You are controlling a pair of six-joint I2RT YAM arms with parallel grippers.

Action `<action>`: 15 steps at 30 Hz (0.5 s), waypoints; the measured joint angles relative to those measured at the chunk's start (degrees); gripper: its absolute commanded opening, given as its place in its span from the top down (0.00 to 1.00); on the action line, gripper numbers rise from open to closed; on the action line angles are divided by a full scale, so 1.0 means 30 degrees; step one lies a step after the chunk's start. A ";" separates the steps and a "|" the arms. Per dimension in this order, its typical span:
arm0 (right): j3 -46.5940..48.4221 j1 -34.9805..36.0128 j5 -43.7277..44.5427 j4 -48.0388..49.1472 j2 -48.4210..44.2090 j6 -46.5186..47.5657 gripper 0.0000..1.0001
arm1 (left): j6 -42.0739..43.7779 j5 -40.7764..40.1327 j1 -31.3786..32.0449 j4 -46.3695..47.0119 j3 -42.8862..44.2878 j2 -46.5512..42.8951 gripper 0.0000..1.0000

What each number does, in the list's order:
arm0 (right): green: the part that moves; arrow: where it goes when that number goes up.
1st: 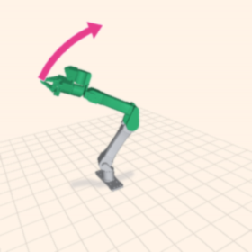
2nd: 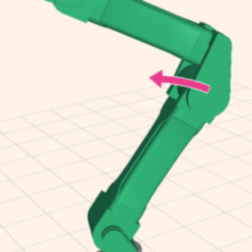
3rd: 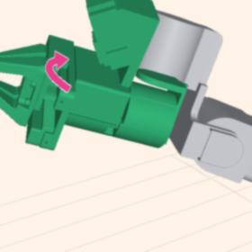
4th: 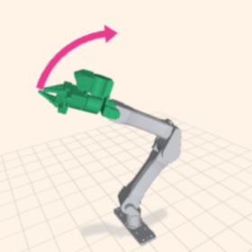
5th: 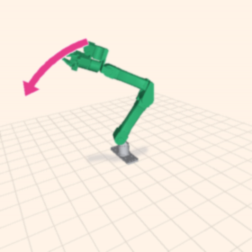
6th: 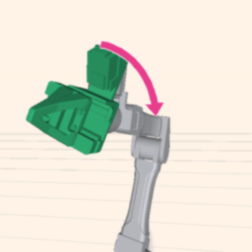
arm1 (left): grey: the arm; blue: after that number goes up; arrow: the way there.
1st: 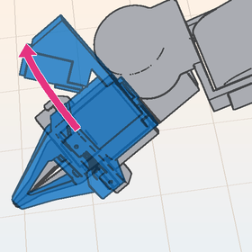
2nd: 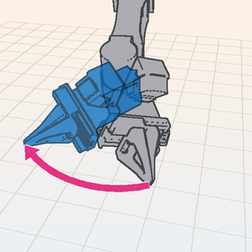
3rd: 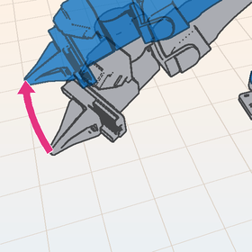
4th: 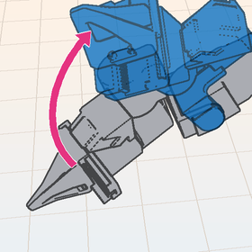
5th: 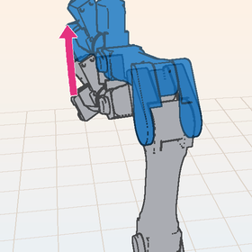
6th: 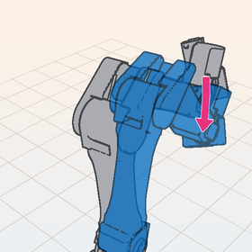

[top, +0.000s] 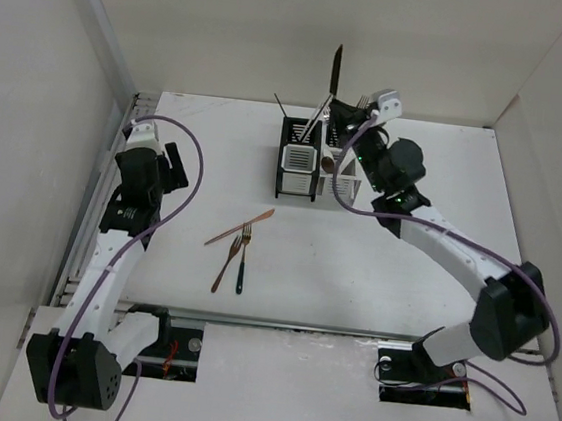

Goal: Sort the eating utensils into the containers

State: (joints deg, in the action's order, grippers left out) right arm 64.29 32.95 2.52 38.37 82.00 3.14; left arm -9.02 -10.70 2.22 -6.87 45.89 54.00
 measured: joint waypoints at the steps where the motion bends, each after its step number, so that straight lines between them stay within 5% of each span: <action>1: 0.0000 -0.0029 -0.0357 0.0692 0.0918 -0.0029 1.00 | 0.0073 0.0044 -0.0029 0.0197 0.0000 0.0299 0.32; 15: 0.0007 -0.0044 -0.2244 0.3818 0.7140 -0.1749 1.00 | 0.0372 0.1253 -0.1800 0.1778 0.0007 0.2375 0.33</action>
State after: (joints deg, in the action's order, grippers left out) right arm 64.31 32.82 -4.21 49.82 103.42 -2.11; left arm -7.90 -6.94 -3.18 -1.54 45.91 61.12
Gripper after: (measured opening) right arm 0.068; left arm 0.675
